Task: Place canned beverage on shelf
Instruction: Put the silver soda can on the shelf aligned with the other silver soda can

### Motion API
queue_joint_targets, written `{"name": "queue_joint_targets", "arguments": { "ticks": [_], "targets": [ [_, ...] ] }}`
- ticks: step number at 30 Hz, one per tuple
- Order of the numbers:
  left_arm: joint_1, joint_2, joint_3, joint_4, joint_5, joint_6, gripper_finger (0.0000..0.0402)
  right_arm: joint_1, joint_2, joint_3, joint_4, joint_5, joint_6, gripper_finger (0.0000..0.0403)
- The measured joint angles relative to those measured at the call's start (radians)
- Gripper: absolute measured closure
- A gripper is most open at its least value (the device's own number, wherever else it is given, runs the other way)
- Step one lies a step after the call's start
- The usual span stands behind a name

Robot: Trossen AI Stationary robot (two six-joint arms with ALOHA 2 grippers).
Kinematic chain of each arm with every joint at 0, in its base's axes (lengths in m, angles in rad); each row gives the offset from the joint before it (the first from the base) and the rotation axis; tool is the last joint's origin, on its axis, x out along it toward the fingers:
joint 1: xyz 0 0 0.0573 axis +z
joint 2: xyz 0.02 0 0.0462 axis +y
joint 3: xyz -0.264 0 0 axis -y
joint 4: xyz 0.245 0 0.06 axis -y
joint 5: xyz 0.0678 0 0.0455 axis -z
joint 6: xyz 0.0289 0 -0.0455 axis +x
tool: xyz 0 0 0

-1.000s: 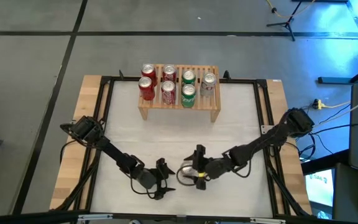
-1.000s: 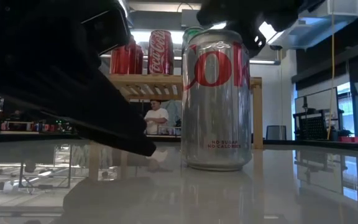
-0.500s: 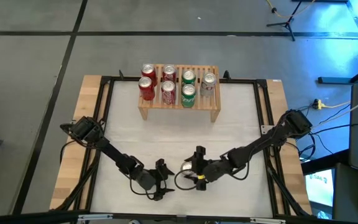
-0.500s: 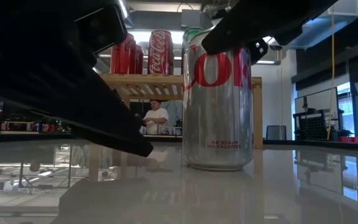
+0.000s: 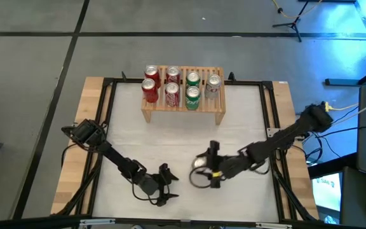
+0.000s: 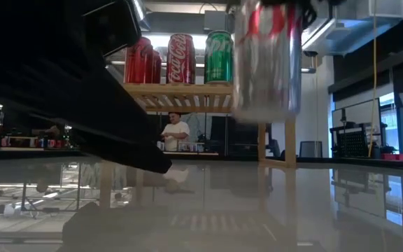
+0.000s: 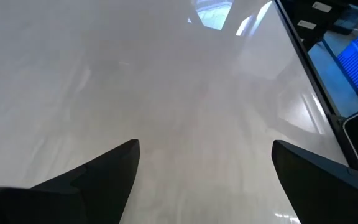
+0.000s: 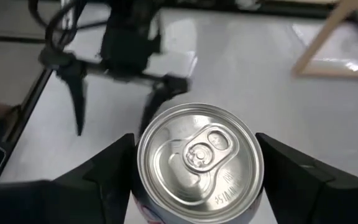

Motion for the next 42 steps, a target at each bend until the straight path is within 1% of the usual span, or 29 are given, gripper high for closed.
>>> {"name": "queue_joint_targets", "arguments": {
  "ticks": [4,7,10,12,17,20,22,26,29,35,42],
  "targets": [
    [-0.002,0.0,0.0,0.004,-0.004,0.0,0.0047,-0.008,-0.151,0.018,-0.127,0.055,-0.033,0.0127],
    [-0.001,0.0,0.0,0.005,-0.009,-0.001,0.0047,-0.03,-0.25,0.073,-0.244,0.142,-0.064,0.0127],
    [-0.001,0.0,0.0,0.007,-0.01,0.0,0.0047,-0.073,-0.314,0.126,-0.332,0.23,-0.131,0.0127],
    [-0.001,0.0,0.0,0.011,-0.015,-0.001,0.0047,-0.122,-0.336,0.157,-0.357,0.247,-0.173,0.0127],
    [-0.001,0.0,0.0,0.013,-0.02,-0.001,0.0047,-0.286,-0.351,0.19,-0.381,0.193,-0.261,0.0127],
    [-0.001,0.0,0.0,0.013,-0.02,-0.002,0.0047,-0.384,-0.345,0.19,-0.402,0.134,-0.27,0.0127],
    [-0.001,0.0,0.0,0.013,-0.02,-0.002,0.0047,-0.443,-0.342,0.19,-0.422,0.12,-0.271,0.0127],
    [-0.001,0.0,0.0,0.013,-0.02,-0.003,0.0047,-0.535,-0.335,0.19,-0.431,0.059,-0.271,0.0127],
    [-0.001,0.0,0.0,0.013,-0.019,-0.003,0.0047,-0.581,-0.329,0.19,-0.428,-0.005,-0.271,0.0127],
    [-0.001,0.0,0.0,0.014,-0.019,0.0,0.0047,-0.649,-0.302,0.189,-0.432,-0.068,-0.266,0.0127],
    [-0.001,0.0,0.0,0.013,-0.019,0.001,0.0047,-0.678,-0.273,0.189,-0.42,-0.081,-0.264,0.0127]
  ]
}}
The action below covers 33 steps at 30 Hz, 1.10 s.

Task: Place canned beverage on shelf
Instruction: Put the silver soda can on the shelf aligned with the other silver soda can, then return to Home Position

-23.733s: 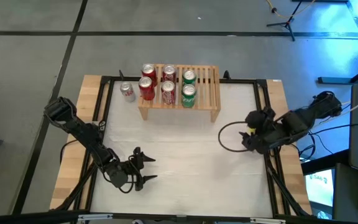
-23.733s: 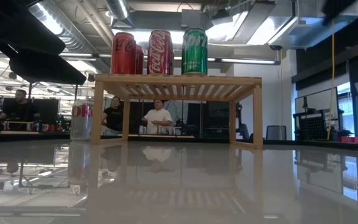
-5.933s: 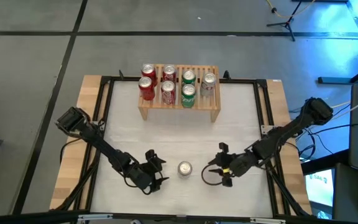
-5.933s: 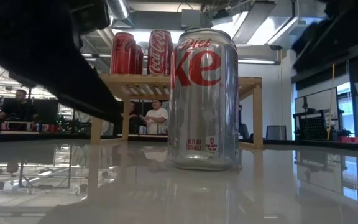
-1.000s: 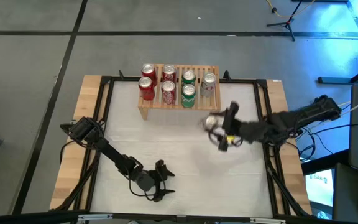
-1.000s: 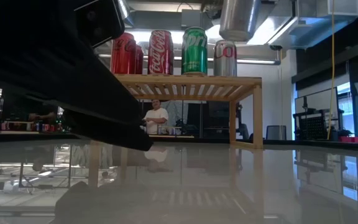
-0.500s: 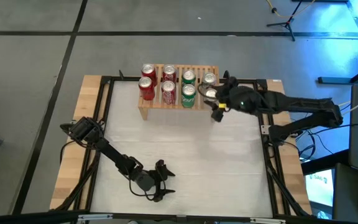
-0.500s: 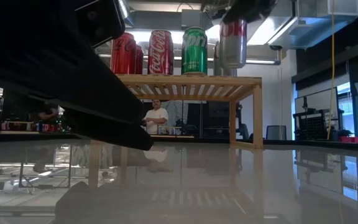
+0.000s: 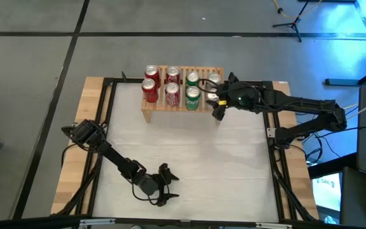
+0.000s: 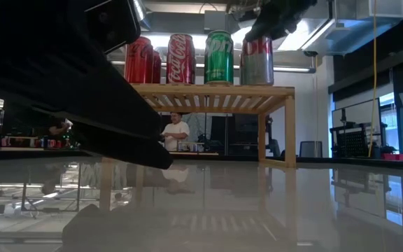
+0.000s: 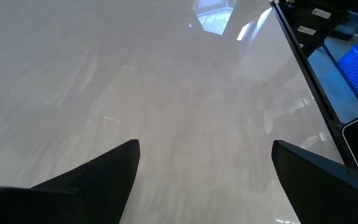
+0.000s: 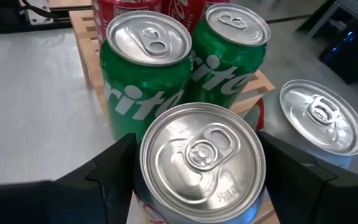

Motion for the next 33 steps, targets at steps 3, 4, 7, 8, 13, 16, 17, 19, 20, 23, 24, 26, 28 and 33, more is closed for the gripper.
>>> {"name": "queue_joint_targets", "arguments": {
  "ticks": [3,4,7,8,13,16,17,19,20,23,24,26,28,33],
  "targets": [
    [0.0,0.0,0.0,0.0,0.0,0.0,0.0047,-0.005,0.003,0.001,0.004,-0.007,0.0,0.0127],
    [0.0,0.0,0.0,0.0,0.0,0.0,0.0047,-0.005,0.003,0.001,0.004,-0.008,0.001,0.0127],
    [0.0,0.0,0.0,0.0,0.0,0.0,0.0047,-0.004,0.003,0.001,0.005,-0.006,-0.002,0.0127],
    [0.0,0.0,0.0,0.0,0.0,0.0,0.0046,-0.004,0.003,0.001,0.005,-0.006,-0.002,0.0127],
    [0.0,0.0,0.0,0.0,0.0,0.0,0.0047,-0.004,0.003,0.001,0.005,-0.002,-0.002,0.01],
    [0.0,0.0,0.0,0.0,0.0,0.001,0.0047,-0.003,0.004,0.001,0.001,0.024,-0.004,0.0052],
    [0.0,0.0,0.0,0.0,0.0,0.001,0.0047,-0.003,0.004,0.001,0.0,0.031,-0.004,0.0039],
    [0.0,0.0,0.0,0.0,0.0,0.001,0.0047,-0.004,0.004,0.001,0.0,0.041,-0.007,0.0023],
    [0.0,0.0,0.0,0.0,0.0,0.001,0.0047,-0.003,0.004,0.001,0.0,0.044,-0.01,0.0018],
    [0.0,0.0,0.0,0.0,0.0,0.001,0.0046,-0.003,0.004,0.001,0.001,0.044,-0.011,0.0012],
    [0.0,0.0,0.0,0.0,0.0,0.001,0.0047,-0.003,0.004,0.001,0.001,0.044,-0.011,0.0012],
    [0.0,0.0,0.0,0.0,0.0,0.001,0.0046,-0.003,0.003,0.001,0.001,0.044,-0.011,0.0011],
    [0.0,0.0,0.0,0.0,0.0,0.001,0.0046,-0.003,-0.002,0.001,0.001,0.043,-0.011,0.001],
    [0.0,0.0,0.0,0.0,0.001,0.001,0.0047,-0.003,-0.054,0.001,-0.003,0.042,-0.003,0.0009]
  ]
}}
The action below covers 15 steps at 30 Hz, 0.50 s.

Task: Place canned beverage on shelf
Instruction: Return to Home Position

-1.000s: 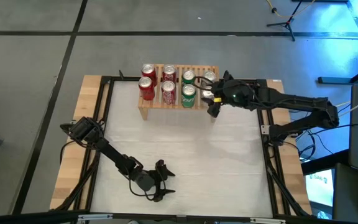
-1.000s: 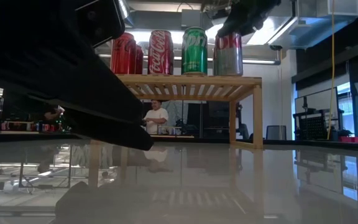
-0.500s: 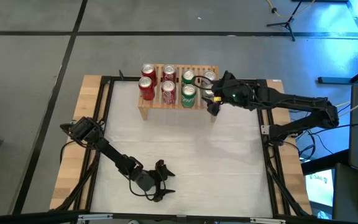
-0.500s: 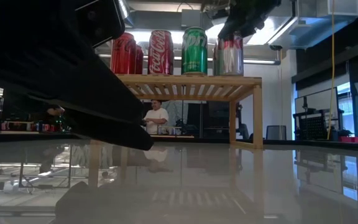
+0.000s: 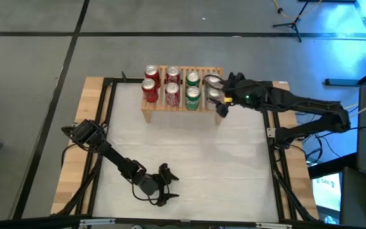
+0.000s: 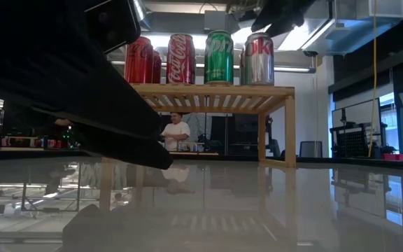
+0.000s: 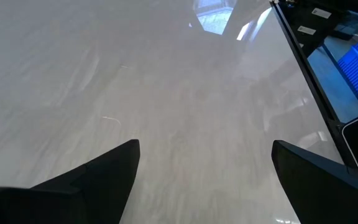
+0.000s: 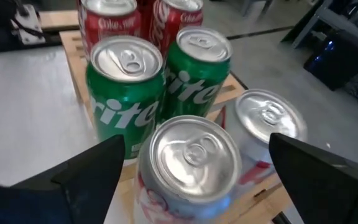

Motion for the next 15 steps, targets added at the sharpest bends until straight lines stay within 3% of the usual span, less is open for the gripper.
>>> {"name": "queue_joint_targets", "arguments": {
  "ticks": [4,9,15],
  "targets": [
    [0.003,0.0,0.0,0.0,0.0,0.0,0.0046,0.0,-0.061,0.0,-0.021,-0.017,0.009,0.0009],
    [0.016,-0.014,-0.001,-0.012,-0.006,0.004,0.0047,0.001,-0.141,0.0,-0.072,-0.135,0.077,0.0009],
    [0.081,-0.178,-0.001,-0.126,0.066,0.079,0.0078,0.045,-0.205,0.0,-0.158,-0.223,0.16,0.0034]
  ]
}}
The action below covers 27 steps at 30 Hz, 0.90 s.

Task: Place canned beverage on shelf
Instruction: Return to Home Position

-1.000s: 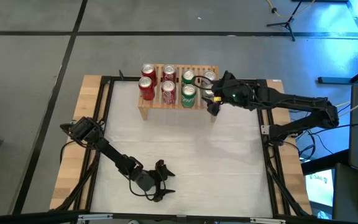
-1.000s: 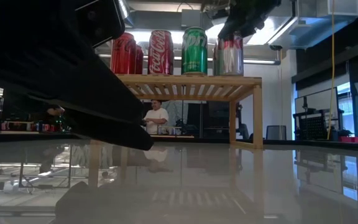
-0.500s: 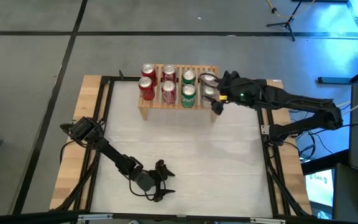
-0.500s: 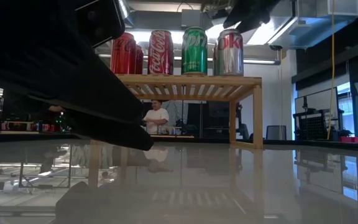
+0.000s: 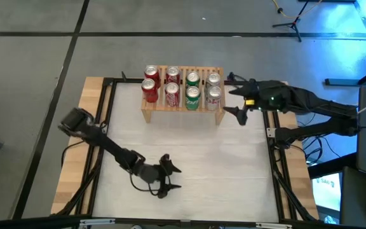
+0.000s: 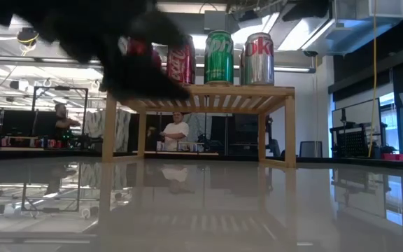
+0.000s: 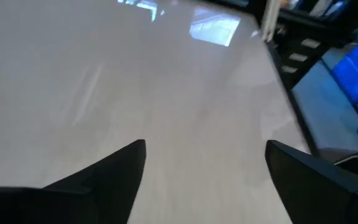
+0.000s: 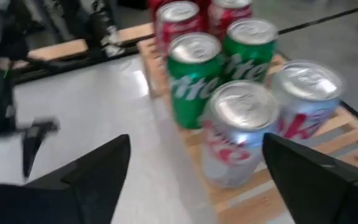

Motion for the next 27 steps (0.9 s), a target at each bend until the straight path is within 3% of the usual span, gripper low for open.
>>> {"name": "queue_joint_targets", "arguments": {
  "ticks": [10,15,21,27],
  "targets": [
    [0.051,-0.363,0.001,-0.268,-0.004,0.209,0.018,0.178,0.009,-0.005,-0.043,0.081,-0.026,0.0192],
    [0.062,-0.503,-0.033,-0.306,-0.026,0.321,0.0236,0.253,-0.014,-0.105,0.01,0.099,-0.042,0.0282],
    [0.099,-0.681,-0.196,-0.26,-0.021,0.322,0.0307,0.302,-0.084,-0.311,0.212,0.065,-0.071,0.0359],
    [0.101,-0.853,-0.418,-0.087,-0.03,0.32,0.0366,0.317,-0.157,-0.514,0.471,0.007,-0.081,0.0394]
  ]
}}
